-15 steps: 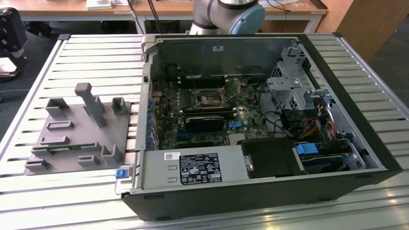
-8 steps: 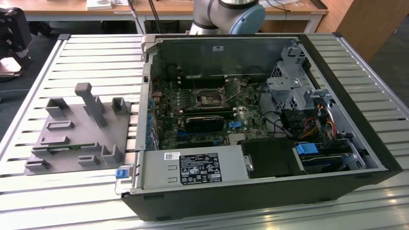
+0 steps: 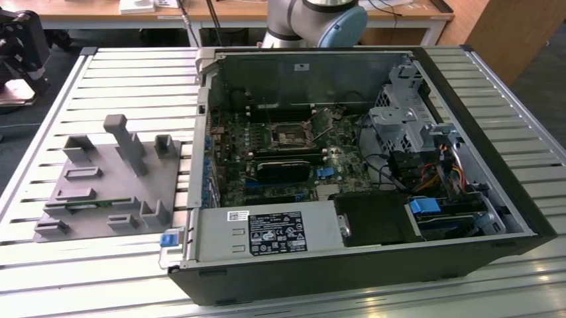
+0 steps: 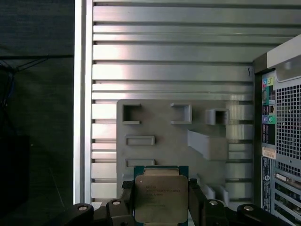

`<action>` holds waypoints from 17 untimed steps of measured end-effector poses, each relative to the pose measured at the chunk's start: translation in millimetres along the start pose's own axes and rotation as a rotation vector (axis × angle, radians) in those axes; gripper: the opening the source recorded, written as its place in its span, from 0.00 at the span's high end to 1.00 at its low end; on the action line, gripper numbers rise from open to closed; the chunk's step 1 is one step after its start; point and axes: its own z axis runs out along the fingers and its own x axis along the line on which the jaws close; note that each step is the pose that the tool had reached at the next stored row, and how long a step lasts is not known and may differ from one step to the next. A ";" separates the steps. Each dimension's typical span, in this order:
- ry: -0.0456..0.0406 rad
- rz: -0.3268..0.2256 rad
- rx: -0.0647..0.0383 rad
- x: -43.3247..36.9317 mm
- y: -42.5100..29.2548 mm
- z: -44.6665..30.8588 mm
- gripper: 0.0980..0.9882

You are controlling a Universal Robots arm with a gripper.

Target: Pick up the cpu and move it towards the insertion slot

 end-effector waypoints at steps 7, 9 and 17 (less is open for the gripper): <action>0.0000 0.000 0.000 -4.3 0.0 0.1 0.50; 0.0000 0.000 0.000 -5.7 0.1 0.1 0.50; 0.0000 0.000 0.000 -11.3 0.1 0.1 0.50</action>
